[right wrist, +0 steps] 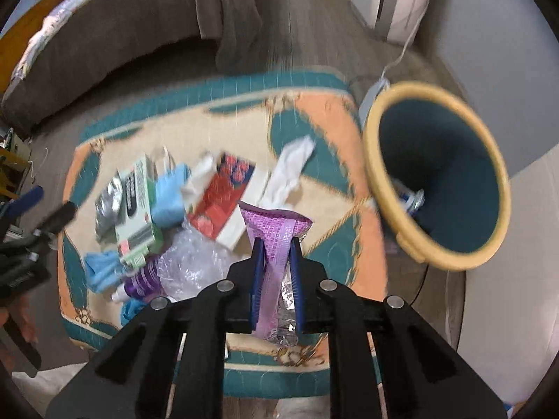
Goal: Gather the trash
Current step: 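Grasp the pink wrapper with the right tool and lift it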
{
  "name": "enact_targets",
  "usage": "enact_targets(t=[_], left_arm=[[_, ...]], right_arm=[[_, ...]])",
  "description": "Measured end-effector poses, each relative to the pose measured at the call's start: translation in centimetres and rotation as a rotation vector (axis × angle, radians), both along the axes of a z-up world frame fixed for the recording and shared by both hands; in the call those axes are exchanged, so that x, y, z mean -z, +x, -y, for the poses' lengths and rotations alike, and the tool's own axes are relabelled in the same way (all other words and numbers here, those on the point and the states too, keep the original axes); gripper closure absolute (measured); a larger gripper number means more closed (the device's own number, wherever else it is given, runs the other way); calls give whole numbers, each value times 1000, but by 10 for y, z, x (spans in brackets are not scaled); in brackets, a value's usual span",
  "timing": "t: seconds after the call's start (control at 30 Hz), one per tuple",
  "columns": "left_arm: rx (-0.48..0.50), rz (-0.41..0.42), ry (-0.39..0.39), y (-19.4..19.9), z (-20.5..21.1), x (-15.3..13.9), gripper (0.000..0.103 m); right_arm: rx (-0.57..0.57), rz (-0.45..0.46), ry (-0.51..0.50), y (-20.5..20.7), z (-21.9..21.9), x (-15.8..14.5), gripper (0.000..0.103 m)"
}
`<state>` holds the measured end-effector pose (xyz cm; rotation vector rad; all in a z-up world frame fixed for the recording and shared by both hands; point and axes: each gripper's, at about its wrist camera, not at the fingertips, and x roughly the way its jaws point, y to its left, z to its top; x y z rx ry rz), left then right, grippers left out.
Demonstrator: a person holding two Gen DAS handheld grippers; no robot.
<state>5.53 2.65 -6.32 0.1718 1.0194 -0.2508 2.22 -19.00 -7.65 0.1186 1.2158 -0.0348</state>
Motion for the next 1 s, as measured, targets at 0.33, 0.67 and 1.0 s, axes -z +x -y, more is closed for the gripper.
enact_targets(t=[0.33, 0.67, 1.0], left_arm=[[162, 6, -49, 9, 77, 11, 10], [211, -36, 4, 30, 117, 45, 18], [238, -90, 64, 38, 141, 74, 37]], right_arm=[[34, 78, -28, 13, 31, -21, 89], [142, 78, 27, 23, 73, -17, 89], [118, 112, -23, 32, 79, -22, 89]])
